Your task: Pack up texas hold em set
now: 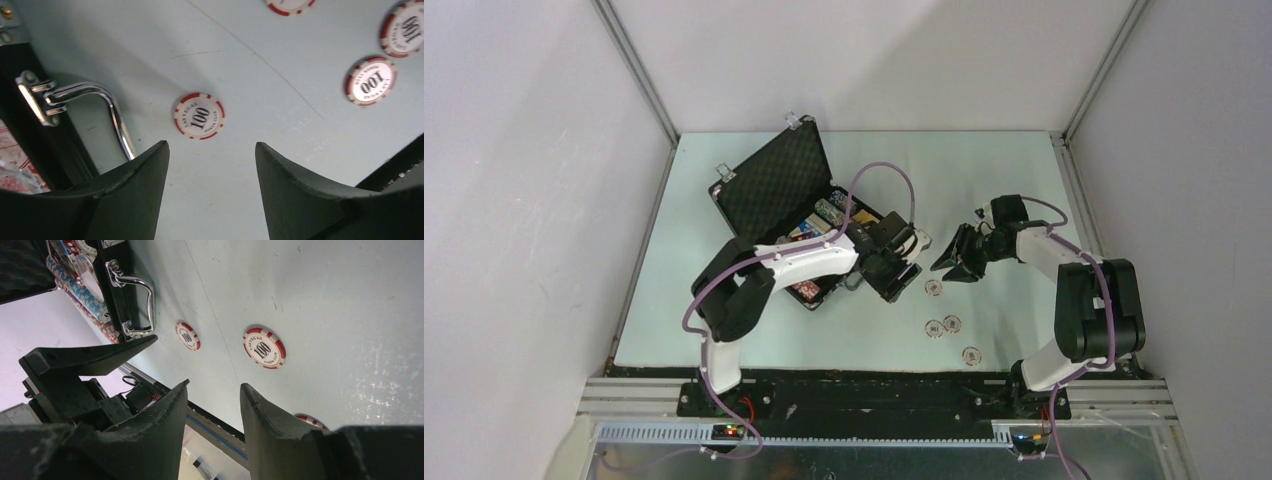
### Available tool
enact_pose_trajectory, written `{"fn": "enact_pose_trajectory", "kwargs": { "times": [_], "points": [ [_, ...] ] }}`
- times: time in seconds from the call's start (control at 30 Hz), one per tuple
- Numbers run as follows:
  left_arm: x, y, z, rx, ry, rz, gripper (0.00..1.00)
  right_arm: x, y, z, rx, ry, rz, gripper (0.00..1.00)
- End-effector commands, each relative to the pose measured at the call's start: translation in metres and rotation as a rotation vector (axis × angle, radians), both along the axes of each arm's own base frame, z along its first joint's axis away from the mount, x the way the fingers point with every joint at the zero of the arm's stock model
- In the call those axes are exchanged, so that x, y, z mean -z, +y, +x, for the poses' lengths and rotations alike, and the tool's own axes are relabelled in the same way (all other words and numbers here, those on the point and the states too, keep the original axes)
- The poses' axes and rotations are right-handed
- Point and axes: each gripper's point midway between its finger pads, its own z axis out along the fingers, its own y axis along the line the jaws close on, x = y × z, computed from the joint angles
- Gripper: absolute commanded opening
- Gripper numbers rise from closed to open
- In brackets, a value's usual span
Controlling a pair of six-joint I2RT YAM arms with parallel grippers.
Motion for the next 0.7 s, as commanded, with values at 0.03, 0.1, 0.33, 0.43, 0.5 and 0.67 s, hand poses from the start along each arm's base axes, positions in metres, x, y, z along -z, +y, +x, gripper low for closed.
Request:
{"fn": "enact_pose_trajectory", "kwargs": {
  "times": [0.03,0.1,0.33,0.43,0.5,0.67],
  "points": [
    [-0.005,-0.004,0.018,-0.049,-0.074,0.015,0.73,-0.008,-0.002,0.002,0.005,-0.031,-0.002,0.46],
    [0.000,-0.006,0.020,-0.054,-0.070,0.021,0.75,-0.008,-0.003,0.002,0.004,-0.031,-0.006,0.46],
    [0.010,-0.016,0.028,-0.042,-0.068,0.039,0.76,-0.009,-0.005,0.000,0.002,-0.042,-0.020,0.47],
    [0.018,-0.015,0.026,-0.037,-0.055,0.058,0.75,-0.009,-0.004,-0.001,0.005,-0.041,-0.017,0.47],
    [0.026,-0.008,0.029,-0.050,-0.072,0.100,0.73,-0.008,-0.004,0.000,0.009,-0.047,-0.018,0.47],
    [0.040,0.000,0.025,-0.038,-0.077,0.175,0.63,-0.007,-0.005,-0.002,0.014,-0.044,-0.023,0.47]
  ]
}}
